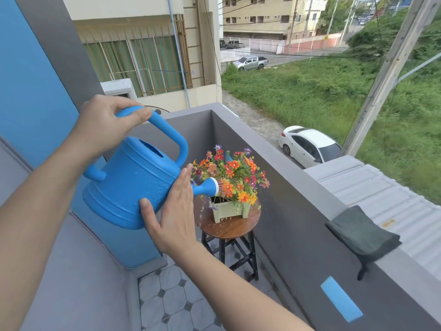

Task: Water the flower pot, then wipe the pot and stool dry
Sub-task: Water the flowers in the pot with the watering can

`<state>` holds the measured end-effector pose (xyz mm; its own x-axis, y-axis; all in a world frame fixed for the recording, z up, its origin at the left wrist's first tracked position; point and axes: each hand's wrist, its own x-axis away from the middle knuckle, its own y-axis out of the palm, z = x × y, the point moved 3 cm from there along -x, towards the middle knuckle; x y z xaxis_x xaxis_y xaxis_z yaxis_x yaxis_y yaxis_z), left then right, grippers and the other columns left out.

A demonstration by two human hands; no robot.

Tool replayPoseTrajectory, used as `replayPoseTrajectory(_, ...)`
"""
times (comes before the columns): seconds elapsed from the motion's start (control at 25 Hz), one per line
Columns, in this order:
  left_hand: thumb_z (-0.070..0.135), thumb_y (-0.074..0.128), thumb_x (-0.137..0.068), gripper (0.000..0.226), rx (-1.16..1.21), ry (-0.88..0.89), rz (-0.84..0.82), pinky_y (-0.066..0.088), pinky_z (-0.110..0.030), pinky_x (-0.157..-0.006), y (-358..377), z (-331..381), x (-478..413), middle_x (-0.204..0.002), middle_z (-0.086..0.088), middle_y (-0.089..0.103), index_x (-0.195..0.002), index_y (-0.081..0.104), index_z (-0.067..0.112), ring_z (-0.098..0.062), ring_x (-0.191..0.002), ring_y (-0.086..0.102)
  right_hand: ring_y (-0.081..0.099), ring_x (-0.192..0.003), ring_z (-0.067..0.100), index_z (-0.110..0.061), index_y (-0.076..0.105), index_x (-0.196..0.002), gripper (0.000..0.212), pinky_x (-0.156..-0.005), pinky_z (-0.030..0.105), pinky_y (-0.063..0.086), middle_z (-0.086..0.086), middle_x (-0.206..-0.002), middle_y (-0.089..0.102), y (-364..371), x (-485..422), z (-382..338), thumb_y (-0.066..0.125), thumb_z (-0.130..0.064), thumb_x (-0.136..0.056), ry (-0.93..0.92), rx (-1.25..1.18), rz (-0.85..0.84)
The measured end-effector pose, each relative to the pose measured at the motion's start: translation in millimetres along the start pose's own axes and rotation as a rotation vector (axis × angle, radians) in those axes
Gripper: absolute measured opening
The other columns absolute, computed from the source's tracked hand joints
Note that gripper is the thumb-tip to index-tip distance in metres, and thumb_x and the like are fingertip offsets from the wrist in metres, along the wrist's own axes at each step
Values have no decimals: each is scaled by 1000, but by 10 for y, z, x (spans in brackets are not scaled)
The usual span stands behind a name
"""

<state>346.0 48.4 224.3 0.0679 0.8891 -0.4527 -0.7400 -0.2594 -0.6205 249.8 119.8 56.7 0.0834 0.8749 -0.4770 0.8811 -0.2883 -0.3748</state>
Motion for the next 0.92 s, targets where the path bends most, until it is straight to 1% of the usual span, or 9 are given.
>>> replayPoseTrajectory(0.12,42,65,-84,16,17,-6,-27,27,-24,-50,11,-2,10,-39,17,45,-87,72,28,-2,-38,38,-24,-144,11,-28,-22,-145,80,-117,26,-12,11,-155,-25,38,85,-46,23,-63,-88,11,-32,15)
replayPoseTrajectory(0.24,39,64,-86,16,28,-5,9,27,-25,-50,6,22,15,-39,20,47,-90,71,26,1,-37,40,-25,-144,11,-19,-28,-144,87,-117,27,-12,9,-154,-28,4,28,-45,21,-64,-88,24,-27,8)
replayPoseTrajectory(0.36,39,63,-86,14,44,-34,75,27,-24,-50,-9,17,-33,-38,22,48,-89,69,27,3,-35,41,-30,-140,4,-4,-18,-146,91,-117,26,-12,6,-153,-26,-52,-132,-13,32,-57,-91,18,-19,2)
replayPoseTrajectory(0.48,38,63,-86,24,40,-46,87,28,-23,-50,-31,23,-92,-37,20,48,-95,70,17,2,-34,41,-31,-139,3,-4,-14,-148,90,-118,27,-11,5,-152,-24,-60,-227,-23,35,-52,-89,1,-11,-14)
replayPoseTrajectory(0.6,35,63,-87,22,12,-50,41,31,-19,-47,-38,63,-105,-35,22,47,-97,69,16,2,-36,44,-30,-140,6,-3,-14,-147,92,-117,27,-12,6,-154,-24,-25,-182,-72,28,-61,-89,9,-29,-44)
replayPoseTrajectory(0.68,37,64,-86,23,-3,-41,3,29,-21,-50,-26,74,-111,-37,20,47,-97,71,17,-7,-46,41,-29,-141,7,-4,-17,-147,94,-116,25,-15,9,-155,-25,-3,-95,-117,21,-64,-85,20,-47,-58)
replayPoseTrajectory(0.76,39,65,-84,24,-20,-19,-15,26,-25,-51,-8,94,-117,-44,9,45,-97,73,20,-14,-50,32,-31,-140,7,-4,-23,-142,94,-114,22,-18,9,-152,-29,4,-33,-137,19,-64,-84,36,-71,-55)
replayPoseTrajectory(0.84,39,65,-85,22,-21,-8,-15,25,-26,-50,12,113,-136,-49,5,42,-94,73,21,-14,-49,32,-33,-140,7,-4,-27,-138,92,-113,21,-19,8,-150,-33,-4,-56,-122,21,-64,-87,48,-75,-52)
replayPoseTrajectory(0.92,38,64,-86,18,0,-6,9,27,-24,-47,24,120,-164,-42,9,46,-90,70,22,-7,-40,38,-33,-139,6,-4,-25,-141,91,-114,21,-18,6,-150,-32,-34,-164,-80,27,-59,-91,45,-52,-53)
